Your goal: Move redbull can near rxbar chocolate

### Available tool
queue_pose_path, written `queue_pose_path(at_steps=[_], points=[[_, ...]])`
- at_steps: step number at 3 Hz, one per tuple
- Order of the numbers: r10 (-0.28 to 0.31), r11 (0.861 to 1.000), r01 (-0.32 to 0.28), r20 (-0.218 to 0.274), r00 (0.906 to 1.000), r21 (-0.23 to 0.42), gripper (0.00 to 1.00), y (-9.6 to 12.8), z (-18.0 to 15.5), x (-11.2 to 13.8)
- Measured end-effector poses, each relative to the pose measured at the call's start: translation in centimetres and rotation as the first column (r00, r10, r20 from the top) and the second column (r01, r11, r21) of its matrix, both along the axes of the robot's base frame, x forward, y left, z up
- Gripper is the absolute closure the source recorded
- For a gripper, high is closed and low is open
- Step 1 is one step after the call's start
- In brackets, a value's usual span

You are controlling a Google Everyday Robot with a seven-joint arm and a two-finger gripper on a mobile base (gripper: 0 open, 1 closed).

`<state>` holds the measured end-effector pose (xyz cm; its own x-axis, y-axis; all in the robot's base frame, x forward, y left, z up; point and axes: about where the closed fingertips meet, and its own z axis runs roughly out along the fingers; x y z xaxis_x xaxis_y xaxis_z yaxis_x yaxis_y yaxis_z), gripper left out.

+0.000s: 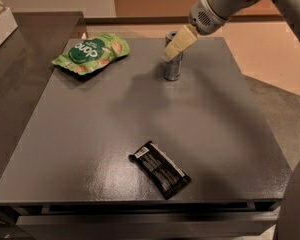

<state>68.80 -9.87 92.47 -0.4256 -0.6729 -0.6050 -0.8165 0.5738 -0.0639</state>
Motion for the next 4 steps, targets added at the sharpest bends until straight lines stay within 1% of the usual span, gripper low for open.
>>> queue_pose_path(at_steps=[2, 3, 4], points=[[0.005, 1.0, -0.005, -0.003, 1.0, 0.009, 0.56, 0.7, -0.2, 0.1], [0.012, 1.0, -0.012, 0.015, 0.9998, 0.029, 0.8, 0.7, 0.8, -0.7], [0.038, 0.998, -0.04, 0.044, 0.9983, 0.04, 1.0, 0.5, 2.8, -2.9]])
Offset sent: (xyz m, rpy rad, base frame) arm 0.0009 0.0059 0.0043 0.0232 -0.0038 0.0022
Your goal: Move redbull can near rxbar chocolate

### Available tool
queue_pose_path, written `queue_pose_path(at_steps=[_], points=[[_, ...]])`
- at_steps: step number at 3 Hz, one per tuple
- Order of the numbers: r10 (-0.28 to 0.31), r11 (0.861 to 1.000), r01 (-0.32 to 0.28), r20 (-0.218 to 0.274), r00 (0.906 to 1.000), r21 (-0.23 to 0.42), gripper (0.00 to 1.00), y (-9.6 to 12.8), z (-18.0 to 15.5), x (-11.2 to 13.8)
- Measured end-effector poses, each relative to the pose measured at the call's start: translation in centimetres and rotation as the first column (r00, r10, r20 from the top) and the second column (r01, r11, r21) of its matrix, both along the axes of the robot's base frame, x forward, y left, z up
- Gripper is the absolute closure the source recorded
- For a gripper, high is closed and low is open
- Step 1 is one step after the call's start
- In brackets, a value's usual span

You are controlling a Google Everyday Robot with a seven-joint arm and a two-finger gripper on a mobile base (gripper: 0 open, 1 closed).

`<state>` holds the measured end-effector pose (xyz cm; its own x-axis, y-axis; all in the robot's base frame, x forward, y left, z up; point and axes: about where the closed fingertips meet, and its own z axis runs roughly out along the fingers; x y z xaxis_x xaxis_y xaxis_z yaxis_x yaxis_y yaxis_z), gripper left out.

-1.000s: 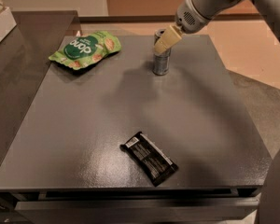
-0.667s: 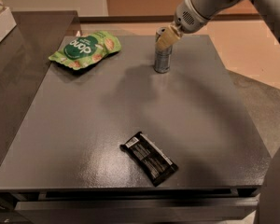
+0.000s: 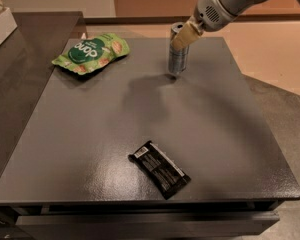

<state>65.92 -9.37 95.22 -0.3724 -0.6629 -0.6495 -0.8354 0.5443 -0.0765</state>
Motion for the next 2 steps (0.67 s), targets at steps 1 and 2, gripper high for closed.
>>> queue_pose_path(at_steps=[1, 2], points=[[0.046, 0.999, -0.046, 0.005, 0.9989, -0.007, 1.0, -0.7, 1.5, -3.2], [0.104, 0.994, -0.105, -0.008, 0.9945, -0.017, 1.0, -0.9, 2.2, -6.3]])
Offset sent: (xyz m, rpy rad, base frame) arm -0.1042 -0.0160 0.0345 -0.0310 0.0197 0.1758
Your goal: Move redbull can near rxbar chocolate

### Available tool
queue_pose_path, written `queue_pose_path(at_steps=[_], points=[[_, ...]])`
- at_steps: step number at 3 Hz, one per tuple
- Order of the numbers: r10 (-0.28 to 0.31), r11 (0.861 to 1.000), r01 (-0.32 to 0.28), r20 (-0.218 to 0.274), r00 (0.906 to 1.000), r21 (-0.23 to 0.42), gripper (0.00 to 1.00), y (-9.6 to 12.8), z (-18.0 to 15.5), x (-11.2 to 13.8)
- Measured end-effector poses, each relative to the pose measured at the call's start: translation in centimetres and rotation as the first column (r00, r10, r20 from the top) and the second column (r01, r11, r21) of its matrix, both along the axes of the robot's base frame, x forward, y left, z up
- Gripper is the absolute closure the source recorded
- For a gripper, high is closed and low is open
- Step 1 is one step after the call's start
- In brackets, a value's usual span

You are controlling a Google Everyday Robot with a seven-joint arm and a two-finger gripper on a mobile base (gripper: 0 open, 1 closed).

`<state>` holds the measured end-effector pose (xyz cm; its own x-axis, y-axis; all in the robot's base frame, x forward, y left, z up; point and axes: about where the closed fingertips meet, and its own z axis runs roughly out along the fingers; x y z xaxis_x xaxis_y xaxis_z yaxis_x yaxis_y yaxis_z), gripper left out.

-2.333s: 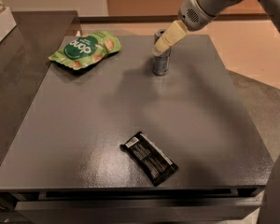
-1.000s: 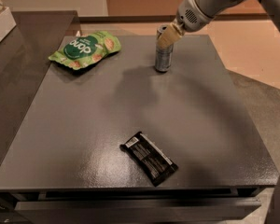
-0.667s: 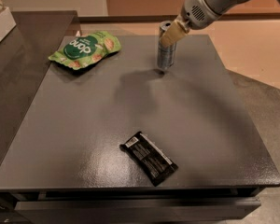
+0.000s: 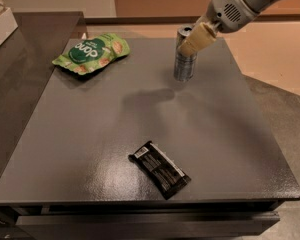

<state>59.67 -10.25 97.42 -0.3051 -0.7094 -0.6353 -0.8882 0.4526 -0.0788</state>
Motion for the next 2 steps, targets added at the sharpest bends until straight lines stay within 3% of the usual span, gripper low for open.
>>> queue_pose_path(at_steps=[2], points=[[0.083, 0.997, -0.083, -0.056, 0.995, 0.01, 1.0, 0.8, -0.3, -6.5]])
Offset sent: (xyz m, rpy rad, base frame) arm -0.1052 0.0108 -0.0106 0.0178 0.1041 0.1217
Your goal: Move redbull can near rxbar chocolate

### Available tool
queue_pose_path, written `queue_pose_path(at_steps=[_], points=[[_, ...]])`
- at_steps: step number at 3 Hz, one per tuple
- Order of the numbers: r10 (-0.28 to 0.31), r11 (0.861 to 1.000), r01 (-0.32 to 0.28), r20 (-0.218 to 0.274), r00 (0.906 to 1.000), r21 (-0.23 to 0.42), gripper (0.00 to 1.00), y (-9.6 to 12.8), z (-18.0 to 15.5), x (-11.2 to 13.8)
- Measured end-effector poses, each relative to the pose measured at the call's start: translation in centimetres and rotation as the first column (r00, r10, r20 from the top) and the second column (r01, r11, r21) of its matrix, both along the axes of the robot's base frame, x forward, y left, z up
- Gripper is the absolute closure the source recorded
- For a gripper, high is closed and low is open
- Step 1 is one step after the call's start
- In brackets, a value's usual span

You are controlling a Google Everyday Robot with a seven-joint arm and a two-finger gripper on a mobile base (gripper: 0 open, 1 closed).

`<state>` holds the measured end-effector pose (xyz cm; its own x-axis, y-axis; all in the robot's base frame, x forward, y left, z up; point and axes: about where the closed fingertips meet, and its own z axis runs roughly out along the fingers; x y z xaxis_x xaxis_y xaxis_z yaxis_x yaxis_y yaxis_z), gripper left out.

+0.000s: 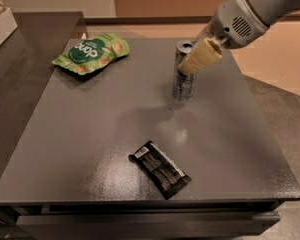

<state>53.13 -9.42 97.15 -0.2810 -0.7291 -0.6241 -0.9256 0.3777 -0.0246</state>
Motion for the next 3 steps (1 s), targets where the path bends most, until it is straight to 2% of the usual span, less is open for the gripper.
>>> queue_pose_path(at_steps=[2, 3], points=[[0.038, 0.999, -0.037, -0.062, 0.9974, 0.008, 1.0, 2.4, -1.9, -5.3], [0.049, 0.999, -0.05, -0.065, 0.9966, -0.006, 1.0, 3.4, -2.9, -6.8]])
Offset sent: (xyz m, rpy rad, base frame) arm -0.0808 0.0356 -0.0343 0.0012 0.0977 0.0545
